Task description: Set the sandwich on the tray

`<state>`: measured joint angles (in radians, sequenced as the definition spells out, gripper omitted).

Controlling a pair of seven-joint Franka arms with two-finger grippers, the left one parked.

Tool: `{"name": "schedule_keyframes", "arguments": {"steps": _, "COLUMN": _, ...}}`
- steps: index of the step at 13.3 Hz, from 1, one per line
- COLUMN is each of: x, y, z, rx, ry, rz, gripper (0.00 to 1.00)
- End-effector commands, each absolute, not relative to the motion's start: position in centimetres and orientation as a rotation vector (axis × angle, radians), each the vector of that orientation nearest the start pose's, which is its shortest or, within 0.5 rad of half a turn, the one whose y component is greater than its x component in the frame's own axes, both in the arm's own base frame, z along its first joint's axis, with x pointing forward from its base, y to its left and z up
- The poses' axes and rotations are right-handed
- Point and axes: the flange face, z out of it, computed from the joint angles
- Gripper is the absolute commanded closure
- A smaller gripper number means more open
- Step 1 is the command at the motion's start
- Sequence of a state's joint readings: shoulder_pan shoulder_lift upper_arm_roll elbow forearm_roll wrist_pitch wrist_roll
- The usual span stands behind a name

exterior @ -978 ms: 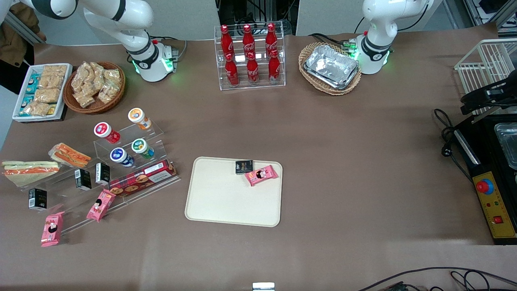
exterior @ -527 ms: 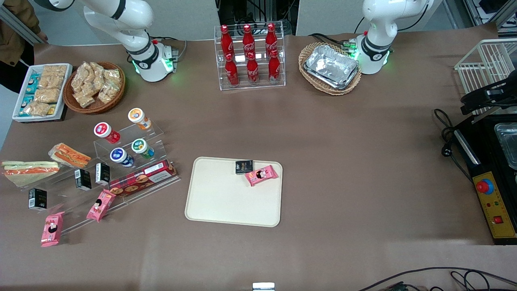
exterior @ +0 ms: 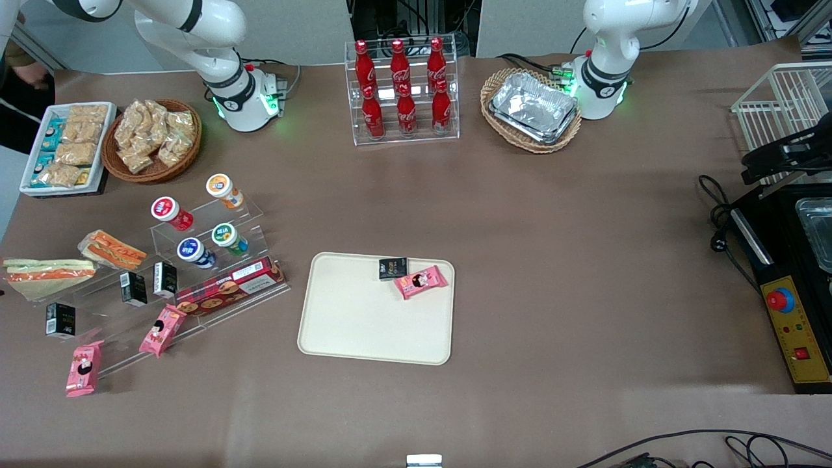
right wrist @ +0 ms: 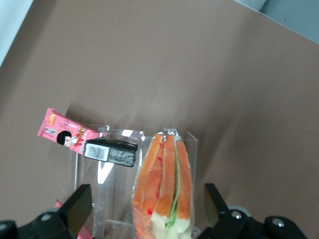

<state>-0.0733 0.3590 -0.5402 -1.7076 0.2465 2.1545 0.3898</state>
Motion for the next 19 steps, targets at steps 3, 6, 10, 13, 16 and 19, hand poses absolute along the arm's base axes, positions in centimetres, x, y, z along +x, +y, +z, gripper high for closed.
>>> {"name": "schedule_keyframes", "arguments": {"steps": 3, "x": 55.9, "y": -34.3, "z": 39.4, "rx": -2.628, "ry": 1.632, "rz": -0.244, "gripper": 0.0}}
{"name": "schedule_keyframes", "arguments": {"steps": 6, "x": 56.1, "y": -34.2, "z": 38.2, "rx": -2.617, "ry": 1.641, "rz": -0.23, "gripper": 0.0}}
{"name": "schedule_keyframes", "arguments": {"steps": 10, "x": 56.3, "y": -34.3, "z": 36.2, "rx": -2.592, "ry": 1.664, "rz": -0.197, "gripper": 0.06}}
{"name": "schedule_keyframes", "arguments": {"steps": 13, "x": 56.2, "y": -34.4, "z": 35.9, "rx": -2.628, "ry": 1.617, "rz": -0.189, "gripper": 0.63}}
{"name": "schedule_keyframes", "arguments": {"steps": 16, "x": 56.6, "y": -34.6, "z": 37.2, "rx": -2.656, "ry": 1.566, "rz": -0.217, "gripper": 0.69}}
{"name": "schedule_keyframes", "arguments": {"steps": 19, "x": 58.0, "y": -34.3, "z": 40.7, "rx": -2.673, "ry": 1.527, "rz": -0.265, "gripper": 0.69}}
